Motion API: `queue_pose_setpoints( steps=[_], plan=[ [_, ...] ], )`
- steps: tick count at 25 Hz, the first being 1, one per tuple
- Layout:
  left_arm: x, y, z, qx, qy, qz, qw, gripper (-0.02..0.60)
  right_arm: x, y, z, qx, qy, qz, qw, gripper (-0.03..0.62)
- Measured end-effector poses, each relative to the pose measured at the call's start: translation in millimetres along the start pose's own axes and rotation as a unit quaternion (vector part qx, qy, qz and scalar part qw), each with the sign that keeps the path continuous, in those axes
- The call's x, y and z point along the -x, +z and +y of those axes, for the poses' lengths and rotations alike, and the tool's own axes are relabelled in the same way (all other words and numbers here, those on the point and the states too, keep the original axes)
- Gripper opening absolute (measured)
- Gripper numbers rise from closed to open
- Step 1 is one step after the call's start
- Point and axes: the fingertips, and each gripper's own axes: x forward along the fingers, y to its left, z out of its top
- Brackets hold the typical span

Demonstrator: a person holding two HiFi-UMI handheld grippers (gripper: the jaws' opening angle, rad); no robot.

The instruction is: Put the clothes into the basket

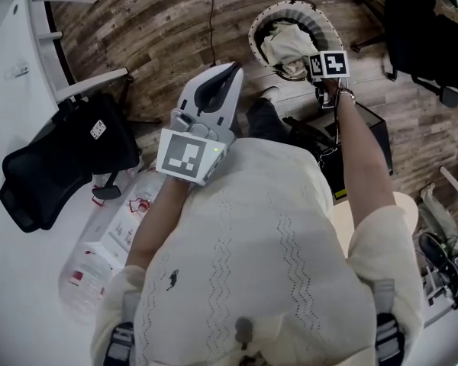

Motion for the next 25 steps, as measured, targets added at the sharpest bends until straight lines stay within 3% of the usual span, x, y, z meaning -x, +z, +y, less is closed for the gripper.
queue_pose_setpoints(
  steps=[7,9,19,21,25],
  plan=[
    [-2,-4,4,0.002,0.003,0.007,1.0000,0.020,-17,-14,2,-0.039,0.011,0.020,0.999,0.058],
    [-4,-5,6,0.003,0.002,0.007,1.0000,0.020,-21,-16,4,-0.046,0.020,0.022,0.998,0.094],
    [-15,-5,3,0.000,-0.018,0.006,0.9998,0.020,-16,-14,-2,-0.054,0.023,0.009,0.998,0.137],
    [-15,-6,4,-0.002,-0.020,0.007,0.9998,0.020,-13,-15,-3,-0.056,0.021,0.007,0.998,0.119],
    [-14,-6,1,-0.006,-0.028,0.005,0.9996,0.020,-5,-16,-4,-0.067,0.018,-0.005,0.998,0.009]
  ],
)
